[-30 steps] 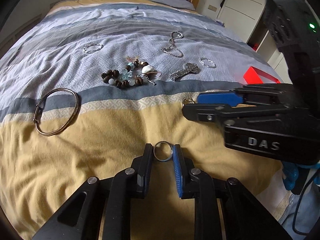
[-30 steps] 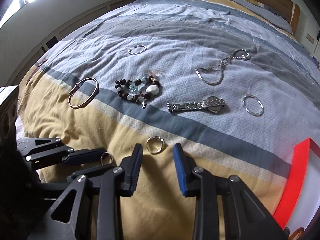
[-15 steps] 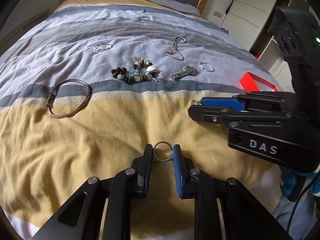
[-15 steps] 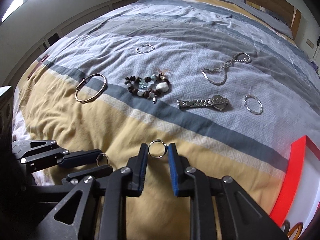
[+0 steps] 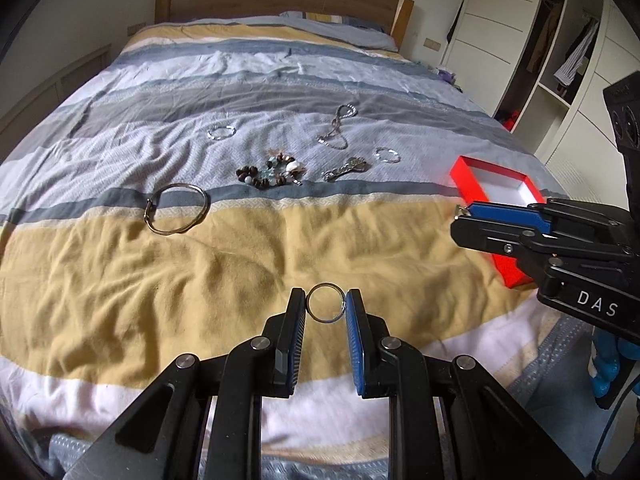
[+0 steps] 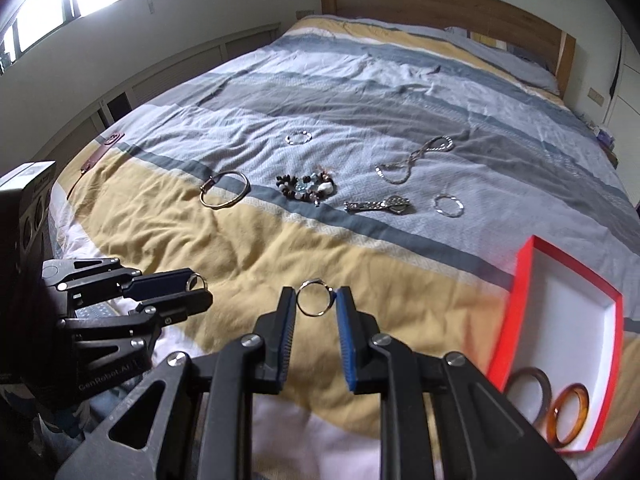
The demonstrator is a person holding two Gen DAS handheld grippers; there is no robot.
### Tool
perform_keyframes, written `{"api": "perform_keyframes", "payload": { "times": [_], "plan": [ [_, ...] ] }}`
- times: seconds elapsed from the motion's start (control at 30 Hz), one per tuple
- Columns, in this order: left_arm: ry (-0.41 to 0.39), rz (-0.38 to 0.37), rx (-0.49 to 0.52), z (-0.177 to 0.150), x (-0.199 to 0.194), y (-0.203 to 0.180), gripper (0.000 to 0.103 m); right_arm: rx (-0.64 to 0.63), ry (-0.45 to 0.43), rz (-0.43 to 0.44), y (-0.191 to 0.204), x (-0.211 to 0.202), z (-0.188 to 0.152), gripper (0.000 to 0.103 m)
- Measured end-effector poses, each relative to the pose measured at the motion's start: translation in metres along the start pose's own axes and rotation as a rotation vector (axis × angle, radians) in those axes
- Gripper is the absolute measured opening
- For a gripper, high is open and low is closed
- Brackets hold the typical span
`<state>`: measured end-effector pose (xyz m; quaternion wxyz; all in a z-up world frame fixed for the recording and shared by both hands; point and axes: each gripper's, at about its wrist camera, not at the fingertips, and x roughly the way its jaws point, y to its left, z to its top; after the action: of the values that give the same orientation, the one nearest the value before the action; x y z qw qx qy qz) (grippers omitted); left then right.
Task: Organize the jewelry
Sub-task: 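Carry both rings into the red box and release them onto the bangles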
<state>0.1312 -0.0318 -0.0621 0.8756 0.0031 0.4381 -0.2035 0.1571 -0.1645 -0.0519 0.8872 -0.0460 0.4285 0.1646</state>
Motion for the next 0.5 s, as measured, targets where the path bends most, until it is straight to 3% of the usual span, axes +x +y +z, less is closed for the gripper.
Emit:
{"api": "perform_keyframes", "payload": {
  "times": [0.2,0.5],
  "plan": [
    [-0.030,-0.020,0.035,0.002,-0.022,-0.029,0.020,0.040,-0.064,-0.041,-0.017,-0.043,-0.018,0.019],
    [-0.013,-0.121,0.113,0.024,-0.012,-0.103,0.020,0.158,-0.105,-0.128,-0.093,-0.083,-0.051,0.019]
  ]
}}
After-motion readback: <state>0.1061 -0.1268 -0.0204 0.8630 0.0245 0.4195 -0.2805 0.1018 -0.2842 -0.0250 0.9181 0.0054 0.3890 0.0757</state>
